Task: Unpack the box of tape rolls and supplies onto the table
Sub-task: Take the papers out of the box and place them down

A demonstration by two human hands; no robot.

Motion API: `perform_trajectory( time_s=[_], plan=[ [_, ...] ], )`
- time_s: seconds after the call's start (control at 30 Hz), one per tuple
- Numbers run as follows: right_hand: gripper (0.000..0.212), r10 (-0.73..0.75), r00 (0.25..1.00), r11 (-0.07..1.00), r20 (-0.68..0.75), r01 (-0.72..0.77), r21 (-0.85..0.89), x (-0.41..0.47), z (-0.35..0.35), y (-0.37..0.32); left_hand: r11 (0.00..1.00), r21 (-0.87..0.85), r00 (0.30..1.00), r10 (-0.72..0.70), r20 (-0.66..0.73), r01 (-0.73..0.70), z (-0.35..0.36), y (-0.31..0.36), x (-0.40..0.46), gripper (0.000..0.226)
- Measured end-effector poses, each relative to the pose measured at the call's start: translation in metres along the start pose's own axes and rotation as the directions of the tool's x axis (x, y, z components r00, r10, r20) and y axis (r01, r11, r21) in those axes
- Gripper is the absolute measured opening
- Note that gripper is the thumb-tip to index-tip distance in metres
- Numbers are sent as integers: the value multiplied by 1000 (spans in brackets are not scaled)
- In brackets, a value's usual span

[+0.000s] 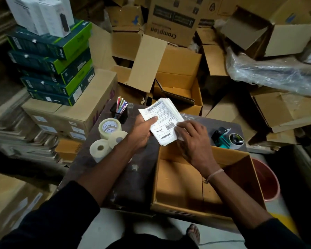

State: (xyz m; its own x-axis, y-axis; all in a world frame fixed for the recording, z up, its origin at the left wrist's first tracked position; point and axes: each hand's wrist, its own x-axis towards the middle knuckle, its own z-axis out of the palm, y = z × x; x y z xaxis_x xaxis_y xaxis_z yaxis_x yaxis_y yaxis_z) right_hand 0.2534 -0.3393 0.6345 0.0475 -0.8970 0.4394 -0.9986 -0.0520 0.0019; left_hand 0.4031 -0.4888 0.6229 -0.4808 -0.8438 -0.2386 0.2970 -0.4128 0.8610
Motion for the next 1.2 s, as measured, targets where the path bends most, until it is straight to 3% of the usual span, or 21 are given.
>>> perform_trajectory(
  time_s=[0.13, 0.33, 0.4, 0.47, 0.5, 0.57, 0.67, 0.77, 0.87, 0.93, 1.03, 1.1, 1.2],
  plan=[
    [50, 116, 991, 966, 69, -128, 222, -1, 1, -4, 996, 61, 997, 72, -22, -71, -9, 4, -4, 34],
    [34, 498, 865, 716, 61, -450, 534, 32, 4, -17, 925, 312, 976, 209, 57, -216, -23, 7, -1, 39],
    [43, 568, 804, 562, 175, -534, 632, 44, 5, -17, 904, 353, 970, 224, 89, -241, -26, 12, -1, 41],
    [48, 544, 729, 251, 417, -615, 748, 54, 6, -16, 898, 364, 968, 228, 101, -249, -29, 18, -1, 43],
    [45, 495, 719, 151, 488, -624, 767, 58, 10, -15, 898, 361, 968, 230, 103, -252, -30, 20, -1, 44],
    [33, 470, 739, 153, 483, -607, 780, 63, 17, -17, 912, 344, 975, 201, 97, -222, -35, 23, 2, 42],
    [23, 560, 717, 148, 414, -579, 802, 68, 29, -24, 938, 337, 992, 40, 118, -78, -47, 23, 6, 42],
    [30, 608, 679, 113, 412, -587, 802, 73, 39, -26, 882, 465, 979, -18, 204, -81, -62, 22, 8, 47],
    [57, 608, 672, 194, 423, -642, 742, 77, 42, -28, 781, 586, 959, 55, 278, -214, -71, 36, 10, 42],
    [74, 650, 714, 426, 258, -624, 655, 80, 40, -30, 632, 705, 930, 71, 360, -321, -73, 53, 14, 36],
    [94, 565, 823, 775, -57, -506, 378, 90, 29, -29, 254, 862, 896, 57, 440, -439, -78, 75, 19, 34],
    [85, 408, 912, 897, -34, -393, 201, 100, 22, -26, 45, 881, 882, -12, 471, -470, -79, 85, 23, 37],
    [43, 177, 961, 974, 212, -202, 102, 108, 17, -21, -69, 857, 858, -91, 505, -511, -78, 96, 25, 36]
  ],
)
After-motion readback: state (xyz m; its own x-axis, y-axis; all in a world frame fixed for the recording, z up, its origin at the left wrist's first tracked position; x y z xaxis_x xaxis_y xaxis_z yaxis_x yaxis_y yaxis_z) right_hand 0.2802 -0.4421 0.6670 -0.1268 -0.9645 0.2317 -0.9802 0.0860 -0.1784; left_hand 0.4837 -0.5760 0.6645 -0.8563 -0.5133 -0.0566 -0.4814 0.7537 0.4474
